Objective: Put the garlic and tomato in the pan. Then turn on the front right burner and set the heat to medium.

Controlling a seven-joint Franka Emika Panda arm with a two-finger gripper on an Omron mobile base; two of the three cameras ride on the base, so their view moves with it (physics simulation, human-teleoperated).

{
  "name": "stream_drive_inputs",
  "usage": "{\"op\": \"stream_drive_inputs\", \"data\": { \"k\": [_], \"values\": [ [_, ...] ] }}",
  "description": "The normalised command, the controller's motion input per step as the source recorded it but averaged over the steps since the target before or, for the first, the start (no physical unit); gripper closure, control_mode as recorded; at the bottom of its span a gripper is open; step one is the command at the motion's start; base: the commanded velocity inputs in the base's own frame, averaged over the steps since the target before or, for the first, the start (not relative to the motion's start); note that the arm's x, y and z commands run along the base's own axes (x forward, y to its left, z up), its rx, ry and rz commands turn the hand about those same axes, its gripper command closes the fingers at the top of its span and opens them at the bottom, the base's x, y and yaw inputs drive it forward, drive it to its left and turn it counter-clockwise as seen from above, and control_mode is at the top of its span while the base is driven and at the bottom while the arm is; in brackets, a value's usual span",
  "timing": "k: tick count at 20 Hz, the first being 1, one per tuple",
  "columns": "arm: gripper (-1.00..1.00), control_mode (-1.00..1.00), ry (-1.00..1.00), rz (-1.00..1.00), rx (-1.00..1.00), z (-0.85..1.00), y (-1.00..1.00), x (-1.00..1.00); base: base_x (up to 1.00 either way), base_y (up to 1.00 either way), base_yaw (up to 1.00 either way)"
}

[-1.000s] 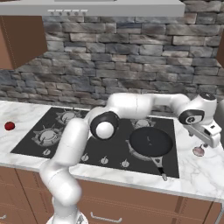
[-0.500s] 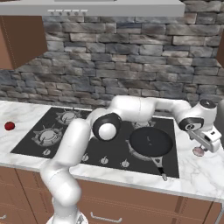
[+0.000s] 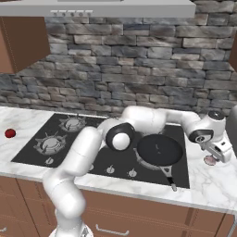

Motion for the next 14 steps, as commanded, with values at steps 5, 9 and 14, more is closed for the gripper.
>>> {"op": "stream_drive_inputs", "data": {
  "k": [5,9,14],
  "values": [
    [-1.0,-1.0,0.06,0.0,0.0,-0.21,-0.16,0.2,0.0,0.0,0.0],
    [-1.0,-1.0,0.02,0.0,0.04,-0.19,0.0,0.03,0.0,0.0,0.0],
    [-1.0,-1.0,0.12,0.0,0.1,-0.33,0.02,0.0,0.0,0.0,0.0]
  ]
}}
